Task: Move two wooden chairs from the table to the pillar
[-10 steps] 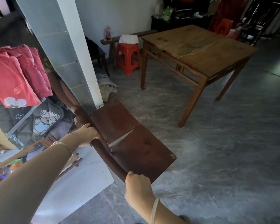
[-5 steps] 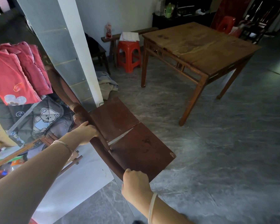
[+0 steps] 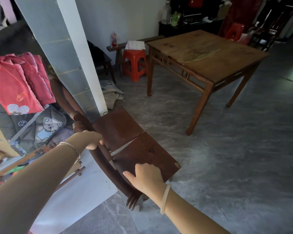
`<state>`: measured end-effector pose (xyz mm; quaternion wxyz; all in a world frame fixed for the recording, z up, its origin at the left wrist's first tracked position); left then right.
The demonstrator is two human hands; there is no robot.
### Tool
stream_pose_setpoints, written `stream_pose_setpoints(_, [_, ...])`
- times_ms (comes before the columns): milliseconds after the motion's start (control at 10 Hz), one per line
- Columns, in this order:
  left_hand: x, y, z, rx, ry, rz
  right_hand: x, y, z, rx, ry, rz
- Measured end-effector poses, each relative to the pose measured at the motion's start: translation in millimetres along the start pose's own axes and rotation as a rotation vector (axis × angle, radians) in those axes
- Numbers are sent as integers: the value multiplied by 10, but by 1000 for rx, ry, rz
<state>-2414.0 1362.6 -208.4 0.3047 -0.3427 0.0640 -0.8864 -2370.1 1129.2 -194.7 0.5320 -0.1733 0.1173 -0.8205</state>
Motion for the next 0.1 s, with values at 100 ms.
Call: stream_pose_setpoints(100, [35,172,222,101,72,-28,7,151,140,16,32,-14])
Point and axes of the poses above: each hand's wrist, its own x-axis away from the middle knuckle, its own z-axis out of the back of the hand, y = z × x, the point moved 8 cm from there along -x, towards the middle knuckle, and after that the axes turned 10 degrees about z, right-handed, at the moved point
